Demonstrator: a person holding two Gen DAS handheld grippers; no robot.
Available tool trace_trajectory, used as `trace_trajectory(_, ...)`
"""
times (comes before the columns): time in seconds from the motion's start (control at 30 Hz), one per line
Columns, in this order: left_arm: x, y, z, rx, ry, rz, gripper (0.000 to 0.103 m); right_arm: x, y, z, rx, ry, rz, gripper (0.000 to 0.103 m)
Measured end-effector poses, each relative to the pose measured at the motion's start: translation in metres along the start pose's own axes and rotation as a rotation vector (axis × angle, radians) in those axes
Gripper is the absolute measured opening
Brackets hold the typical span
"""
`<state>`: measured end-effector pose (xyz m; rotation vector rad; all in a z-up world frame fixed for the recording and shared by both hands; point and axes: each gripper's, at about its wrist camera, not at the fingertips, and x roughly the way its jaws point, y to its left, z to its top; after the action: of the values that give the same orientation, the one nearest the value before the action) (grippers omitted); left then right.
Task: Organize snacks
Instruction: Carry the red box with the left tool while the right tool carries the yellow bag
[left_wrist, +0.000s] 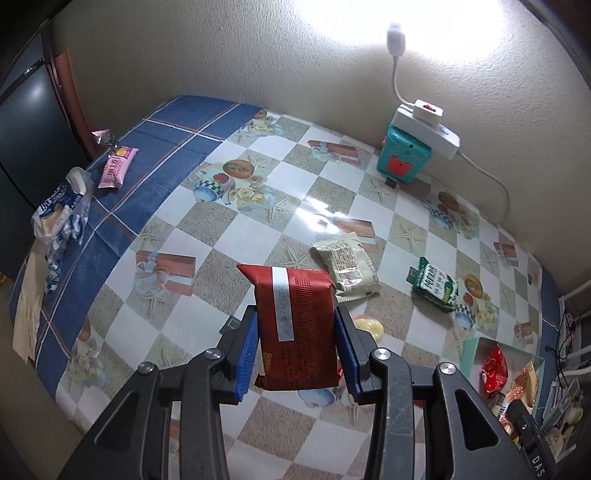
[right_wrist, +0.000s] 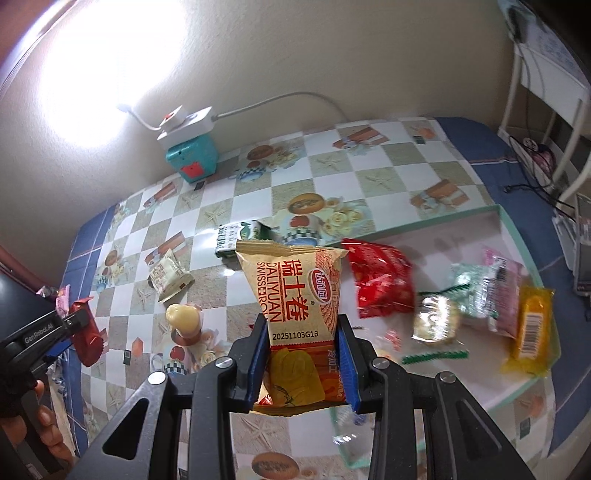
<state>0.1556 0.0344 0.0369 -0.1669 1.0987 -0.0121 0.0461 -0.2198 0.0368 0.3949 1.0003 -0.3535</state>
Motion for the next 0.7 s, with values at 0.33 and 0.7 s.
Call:
trace_trajectory(0.33,-0.033,-0.019,-0.02,0.046,-0.045,-0.045,0.042,-0.026,-0.04,-0.013,0.059,-0.026,-0.016,0.037)
trace_trajectory(0.7,-0.058,-0.062,-0.047,0.146,-0.079,-0.096,0.042,-0.05,-0.095,-0.019,0.143,-0.058,-0.059,0.037)
